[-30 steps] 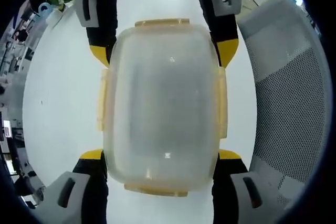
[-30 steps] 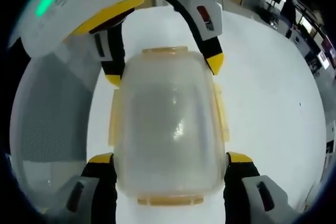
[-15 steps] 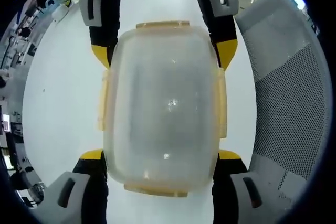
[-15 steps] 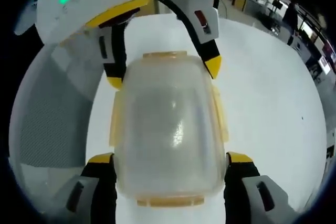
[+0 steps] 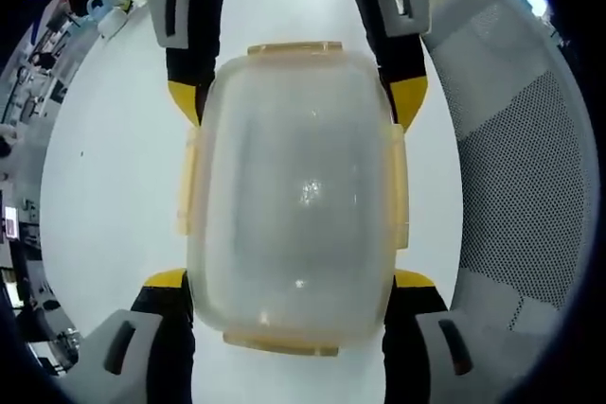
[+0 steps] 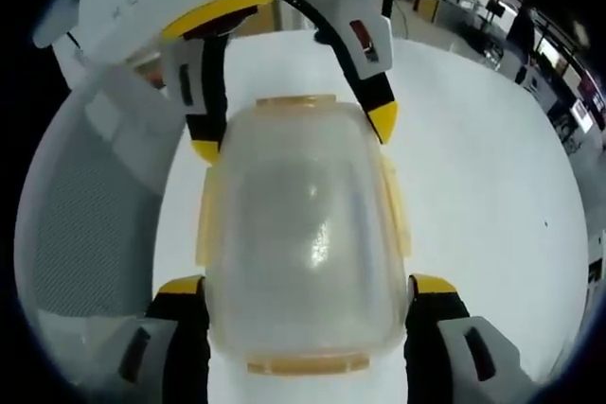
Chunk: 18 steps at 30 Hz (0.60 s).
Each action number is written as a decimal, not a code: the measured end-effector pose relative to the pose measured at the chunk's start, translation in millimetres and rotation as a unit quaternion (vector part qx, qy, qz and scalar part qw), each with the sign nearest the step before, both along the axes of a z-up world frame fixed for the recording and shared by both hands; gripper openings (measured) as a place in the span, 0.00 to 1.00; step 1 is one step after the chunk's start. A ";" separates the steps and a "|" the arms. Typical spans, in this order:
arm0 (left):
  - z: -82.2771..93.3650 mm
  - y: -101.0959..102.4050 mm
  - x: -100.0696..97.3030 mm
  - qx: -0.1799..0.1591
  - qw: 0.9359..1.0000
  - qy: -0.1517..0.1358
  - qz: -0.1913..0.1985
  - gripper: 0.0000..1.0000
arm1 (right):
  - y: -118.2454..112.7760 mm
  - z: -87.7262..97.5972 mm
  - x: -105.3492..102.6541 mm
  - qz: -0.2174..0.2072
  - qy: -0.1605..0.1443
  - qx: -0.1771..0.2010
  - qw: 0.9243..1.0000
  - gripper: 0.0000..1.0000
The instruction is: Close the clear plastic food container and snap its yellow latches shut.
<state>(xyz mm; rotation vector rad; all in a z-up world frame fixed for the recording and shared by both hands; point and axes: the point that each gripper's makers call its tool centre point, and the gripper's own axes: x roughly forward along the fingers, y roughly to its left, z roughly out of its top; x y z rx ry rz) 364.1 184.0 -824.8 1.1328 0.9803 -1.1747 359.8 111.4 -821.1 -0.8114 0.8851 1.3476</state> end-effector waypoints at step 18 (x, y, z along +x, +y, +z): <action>0.9 -0.1 0.7 -0.024 1.000 0.000 -0.001 0.82 | 0.8 -1.6 1.5 -0.007 -0.004 -0.014 1.000 0.86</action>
